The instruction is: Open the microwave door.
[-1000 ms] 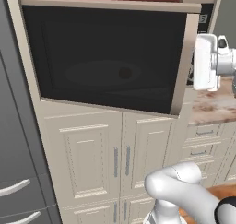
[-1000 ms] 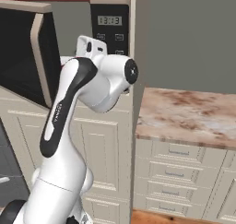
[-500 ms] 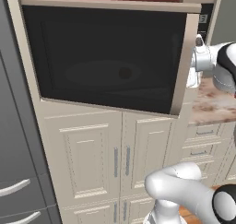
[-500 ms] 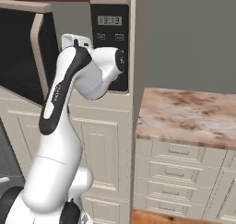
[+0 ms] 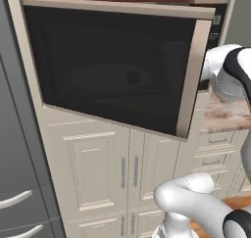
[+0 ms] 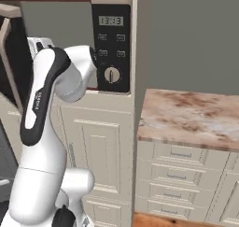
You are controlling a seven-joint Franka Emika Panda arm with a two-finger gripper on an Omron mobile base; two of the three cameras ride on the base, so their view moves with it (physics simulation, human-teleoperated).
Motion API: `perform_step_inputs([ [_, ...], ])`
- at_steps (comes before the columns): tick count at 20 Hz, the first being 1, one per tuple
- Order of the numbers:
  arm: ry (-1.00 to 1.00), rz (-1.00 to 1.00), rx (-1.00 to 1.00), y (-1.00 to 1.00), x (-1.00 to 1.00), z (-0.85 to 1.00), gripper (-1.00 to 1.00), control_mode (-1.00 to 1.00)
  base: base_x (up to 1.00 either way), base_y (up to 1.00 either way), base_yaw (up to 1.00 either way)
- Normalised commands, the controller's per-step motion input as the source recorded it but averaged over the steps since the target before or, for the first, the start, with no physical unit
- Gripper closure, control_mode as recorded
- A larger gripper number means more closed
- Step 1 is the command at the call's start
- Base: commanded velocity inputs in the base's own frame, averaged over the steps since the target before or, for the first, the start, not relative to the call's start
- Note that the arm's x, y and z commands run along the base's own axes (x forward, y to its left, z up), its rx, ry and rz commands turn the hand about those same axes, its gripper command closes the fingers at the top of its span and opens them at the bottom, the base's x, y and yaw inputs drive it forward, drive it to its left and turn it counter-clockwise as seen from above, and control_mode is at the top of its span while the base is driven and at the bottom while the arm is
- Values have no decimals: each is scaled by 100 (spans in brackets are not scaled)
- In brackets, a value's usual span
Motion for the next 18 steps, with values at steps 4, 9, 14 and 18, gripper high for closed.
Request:
perform_step_inputs([
  [4, -17, 33, 7, 96, -72, -3, -100, -100, 0, 0, 0],
  [9, -26, 32, 12, 100, -44, -15, -100, -100, 0, 0, 0],
  [14, -33, 26, 12, 100, -10, -23, -100, -100, 0, 0, 0],
  [18, -34, 20, 8, 100, -10, -8, -100, -100, 0, 0, 0],
])
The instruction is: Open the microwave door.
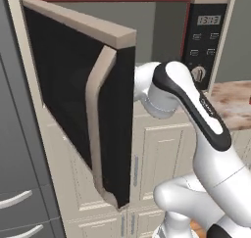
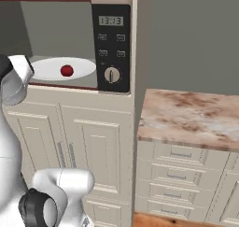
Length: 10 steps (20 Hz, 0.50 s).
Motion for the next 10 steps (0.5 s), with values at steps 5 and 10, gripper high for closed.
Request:
perform_step_inputs([
  [5, -30, 12, 1, 100, -21, -4, -100, -100, 0, 0, 0],
  [10, -39, 1, 0, 85, -37, 0, -100, -100, 0, 0, 0],
])
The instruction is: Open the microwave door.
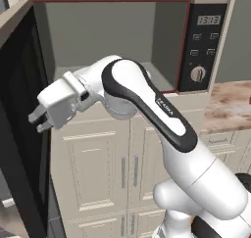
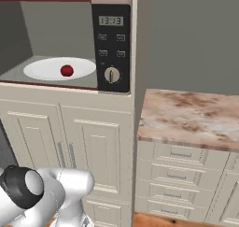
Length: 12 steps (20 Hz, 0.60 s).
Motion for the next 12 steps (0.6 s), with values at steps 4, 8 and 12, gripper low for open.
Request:
perform_step_inputs([
  [4, -32, 0, 0, 100, -16, 0, -100, -100, 0, 0, 0],
  [8, -26, 0, -2, 91, -7, -1, -100, -100, 0, 0, 0],
  [12, -16, -4, 0, 17, -32, 0, -100, -100, 0, 0, 0],
])
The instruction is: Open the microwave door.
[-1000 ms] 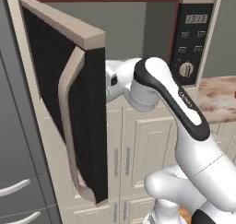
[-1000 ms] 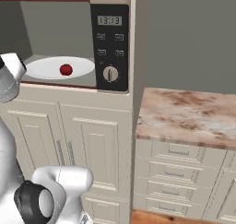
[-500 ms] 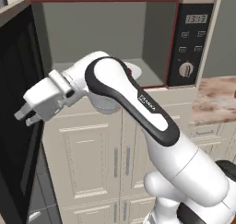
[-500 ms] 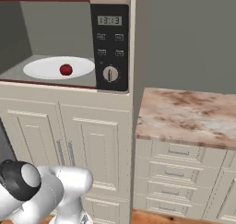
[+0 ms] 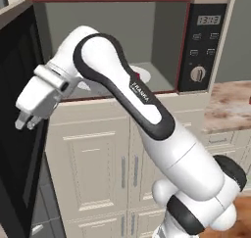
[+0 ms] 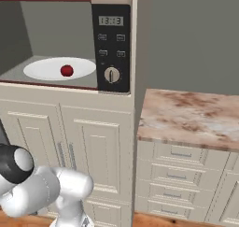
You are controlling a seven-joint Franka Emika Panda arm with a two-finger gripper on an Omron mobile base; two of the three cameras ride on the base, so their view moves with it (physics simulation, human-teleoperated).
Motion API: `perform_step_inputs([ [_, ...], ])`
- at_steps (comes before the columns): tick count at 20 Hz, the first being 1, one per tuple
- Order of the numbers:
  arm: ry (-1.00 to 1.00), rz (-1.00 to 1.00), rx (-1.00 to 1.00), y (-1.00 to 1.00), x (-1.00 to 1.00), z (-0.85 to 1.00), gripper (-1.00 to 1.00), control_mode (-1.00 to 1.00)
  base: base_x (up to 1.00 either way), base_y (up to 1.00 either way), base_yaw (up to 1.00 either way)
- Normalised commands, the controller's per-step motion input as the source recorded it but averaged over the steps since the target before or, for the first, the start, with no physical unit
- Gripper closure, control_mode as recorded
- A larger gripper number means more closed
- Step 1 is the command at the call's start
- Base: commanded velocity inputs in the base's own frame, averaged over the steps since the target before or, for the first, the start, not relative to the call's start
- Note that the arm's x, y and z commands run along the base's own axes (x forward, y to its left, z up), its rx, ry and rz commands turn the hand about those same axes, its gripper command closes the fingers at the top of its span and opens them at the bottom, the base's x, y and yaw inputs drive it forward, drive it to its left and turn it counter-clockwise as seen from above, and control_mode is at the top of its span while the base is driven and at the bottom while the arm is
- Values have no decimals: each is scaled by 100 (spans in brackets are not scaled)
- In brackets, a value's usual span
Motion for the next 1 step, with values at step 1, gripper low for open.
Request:
perform_step_inputs([
  [1, -15, -4, 3, -44, -39, 0, -100, -100, 0, 0, 0],
])
